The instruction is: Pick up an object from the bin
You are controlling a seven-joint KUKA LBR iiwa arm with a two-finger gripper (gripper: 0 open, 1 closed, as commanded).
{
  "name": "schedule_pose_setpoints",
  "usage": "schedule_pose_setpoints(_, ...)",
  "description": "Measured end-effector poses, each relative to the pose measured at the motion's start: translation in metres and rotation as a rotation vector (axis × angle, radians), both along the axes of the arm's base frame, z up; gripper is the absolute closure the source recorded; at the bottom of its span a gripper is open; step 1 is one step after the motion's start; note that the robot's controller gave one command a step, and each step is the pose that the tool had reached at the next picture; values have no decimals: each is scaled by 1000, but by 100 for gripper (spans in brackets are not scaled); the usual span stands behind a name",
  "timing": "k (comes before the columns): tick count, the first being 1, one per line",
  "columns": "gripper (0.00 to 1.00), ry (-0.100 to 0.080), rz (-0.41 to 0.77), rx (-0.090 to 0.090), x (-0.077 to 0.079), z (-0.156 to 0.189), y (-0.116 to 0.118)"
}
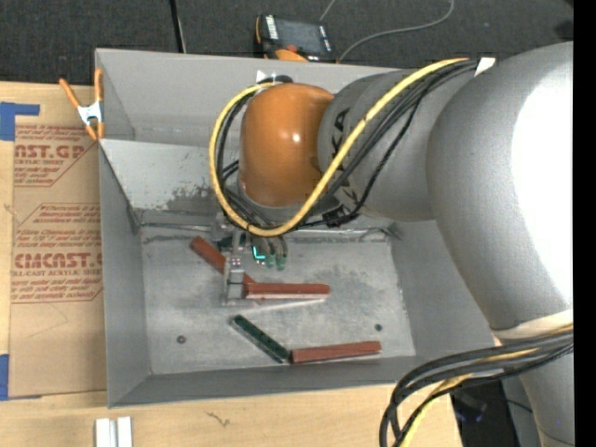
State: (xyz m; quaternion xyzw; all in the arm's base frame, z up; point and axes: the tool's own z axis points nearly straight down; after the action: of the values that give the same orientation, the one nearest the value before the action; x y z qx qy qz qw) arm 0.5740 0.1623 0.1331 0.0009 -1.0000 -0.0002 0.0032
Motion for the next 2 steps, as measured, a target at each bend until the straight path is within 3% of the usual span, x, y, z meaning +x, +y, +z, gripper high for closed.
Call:
schedule_pose_setpoints(1, 0, -11, -119, 1, 0, -64, -57)
schedule_pose_setpoints(2, 100, -9, -116, 2, 0, -62, -55)
